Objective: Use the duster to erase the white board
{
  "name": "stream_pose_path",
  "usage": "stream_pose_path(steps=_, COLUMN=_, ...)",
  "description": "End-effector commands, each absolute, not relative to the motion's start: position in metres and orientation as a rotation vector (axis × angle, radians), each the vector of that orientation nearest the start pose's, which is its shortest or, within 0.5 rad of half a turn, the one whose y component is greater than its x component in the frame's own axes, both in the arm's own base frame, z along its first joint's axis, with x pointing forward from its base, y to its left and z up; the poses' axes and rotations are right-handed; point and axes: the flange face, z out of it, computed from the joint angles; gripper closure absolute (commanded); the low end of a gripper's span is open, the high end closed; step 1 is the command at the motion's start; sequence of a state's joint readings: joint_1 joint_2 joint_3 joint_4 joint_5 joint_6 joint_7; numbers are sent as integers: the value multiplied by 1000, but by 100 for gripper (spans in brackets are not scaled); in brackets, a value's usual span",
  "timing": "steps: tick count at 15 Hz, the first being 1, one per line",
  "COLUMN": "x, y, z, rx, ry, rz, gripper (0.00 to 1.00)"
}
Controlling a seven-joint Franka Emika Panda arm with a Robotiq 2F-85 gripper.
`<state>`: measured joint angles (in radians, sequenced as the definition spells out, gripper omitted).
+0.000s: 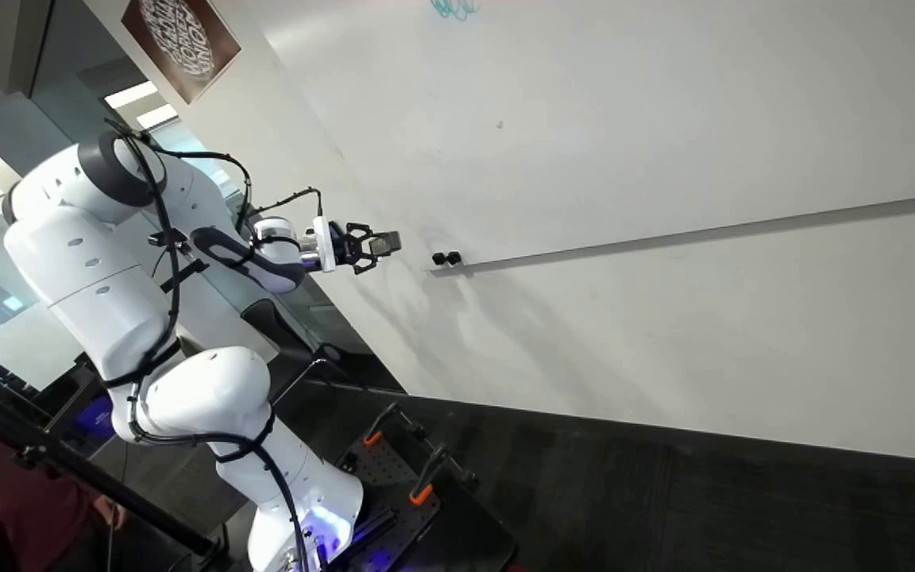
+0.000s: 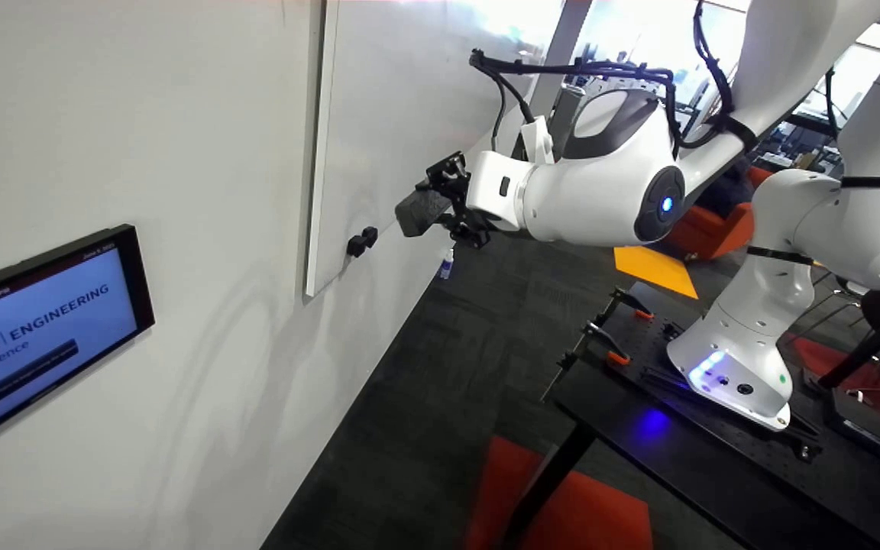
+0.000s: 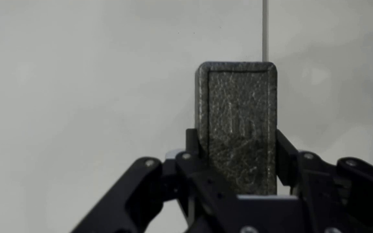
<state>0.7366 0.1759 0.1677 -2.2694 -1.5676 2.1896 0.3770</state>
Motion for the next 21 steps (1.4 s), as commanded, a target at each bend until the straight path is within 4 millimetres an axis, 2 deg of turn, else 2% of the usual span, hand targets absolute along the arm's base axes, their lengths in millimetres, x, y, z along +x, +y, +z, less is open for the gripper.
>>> stream_pose_path(steps=1, x=370, y=370, z=279, rx=1416, ry=1554, rz=670, gripper=69)
stream_pose_path(steps=6, x=388, y=343, z=263, rx=1493, ry=1598, rz=834, gripper=69)
stream_pose_path(steps=10, x=401, y=340, z=256, rx=1529, ry=1634, rz=883, gripper=69)
stream_pose_path(steps=11, x=397, y=335, z=256, rx=1515, ry=1618, rz=848, gripper=44)
stream_pose_path(steps=15, x=397, y=339, z=253, rx=1523, ry=1625, rz=854, gripper=44)
stream_pose_path(steps=16, x=397, y=339, z=253, rx=1523, ry=1626, rz=856, gripper=69)
stream_pose_path(steps=21, x=425, y=342, z=238, rx=1527, ry=1629, rz=918, gripper=69)
